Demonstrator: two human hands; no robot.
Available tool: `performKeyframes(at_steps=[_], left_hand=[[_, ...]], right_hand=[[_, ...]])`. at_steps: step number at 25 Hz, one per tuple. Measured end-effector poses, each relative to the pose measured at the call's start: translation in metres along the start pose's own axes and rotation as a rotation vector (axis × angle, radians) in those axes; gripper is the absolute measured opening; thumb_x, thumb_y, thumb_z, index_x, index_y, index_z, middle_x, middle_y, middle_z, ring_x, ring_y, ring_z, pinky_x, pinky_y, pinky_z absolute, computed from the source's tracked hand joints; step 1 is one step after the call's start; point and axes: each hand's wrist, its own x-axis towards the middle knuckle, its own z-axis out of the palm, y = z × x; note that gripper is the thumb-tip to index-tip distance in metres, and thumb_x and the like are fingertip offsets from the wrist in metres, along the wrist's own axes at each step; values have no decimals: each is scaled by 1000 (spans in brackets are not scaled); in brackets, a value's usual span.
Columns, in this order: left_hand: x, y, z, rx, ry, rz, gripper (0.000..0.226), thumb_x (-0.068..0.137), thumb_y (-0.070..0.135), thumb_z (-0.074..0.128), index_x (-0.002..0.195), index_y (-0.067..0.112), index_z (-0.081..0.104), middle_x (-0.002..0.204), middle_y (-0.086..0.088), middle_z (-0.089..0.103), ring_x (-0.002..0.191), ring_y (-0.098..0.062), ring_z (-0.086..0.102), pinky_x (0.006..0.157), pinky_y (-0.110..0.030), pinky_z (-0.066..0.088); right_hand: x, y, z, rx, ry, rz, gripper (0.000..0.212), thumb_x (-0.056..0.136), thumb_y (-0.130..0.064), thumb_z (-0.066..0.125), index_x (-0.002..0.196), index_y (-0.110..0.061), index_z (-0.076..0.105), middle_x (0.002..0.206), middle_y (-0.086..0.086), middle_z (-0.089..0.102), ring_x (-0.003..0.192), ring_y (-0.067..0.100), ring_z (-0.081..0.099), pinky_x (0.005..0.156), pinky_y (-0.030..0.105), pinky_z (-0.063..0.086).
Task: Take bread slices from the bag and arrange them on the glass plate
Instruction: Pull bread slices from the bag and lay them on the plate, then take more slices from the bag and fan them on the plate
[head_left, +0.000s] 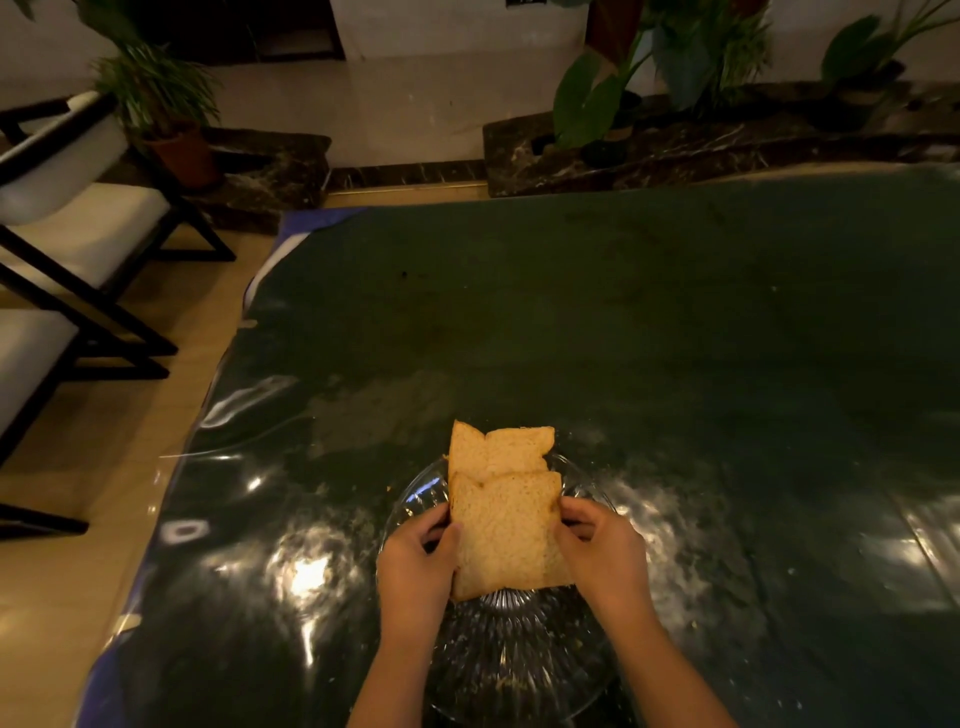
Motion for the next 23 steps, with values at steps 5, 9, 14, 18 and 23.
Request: performKeyframes(at_steps=[5,9,14,18,23], left_hand=[[-2,11,-14,54,16,0,36,77,14,71,113,14,64,103,6,65,83,-5,60,67,-12,41],[-19,41,-25,108,-46,102,43,77,21,72,118,22,59,104,11,62,89,-3,58,69,-12,42],[-64,108,-35,194,-205,260,43,77,20,73,117,18,59,99,8,63,87,-5,59,71,-16,43],[-123,169,-38,214,-199,370,43,76,23,72,117,23,59,98,11,62,87,-2,58,72,-17,43],[-232,233,2,192,-183,531,45,79,23,69,122,21,55,108,4,64,93,-5,60,75,-13,44]], right_hand=[[-3,-8,-12,0,-3,-3,26,79,-18,67,105,-17,66,93,-5,68,74,5,60,64,17,44],[-14,-30,-37,-16,-1,-33,27,76,-23,70,103,-21,66,93,-5,68,79,7,59,67,18,43],[-47,-68,-104,41,-7,-115,33,74,-21,72,106,-19,65,92,-5,67,76,4,62,72,21,48],[-90,-87,-184,65,8,-244,32,74,-18,73,105,-21,65,91,-7,67,73,-2,61,66,12,45],[-158,-71,-307,36,52,-408,32,76,-22,71,106,-31,63,89,-20,62,81,-5,60,62,7,47]])
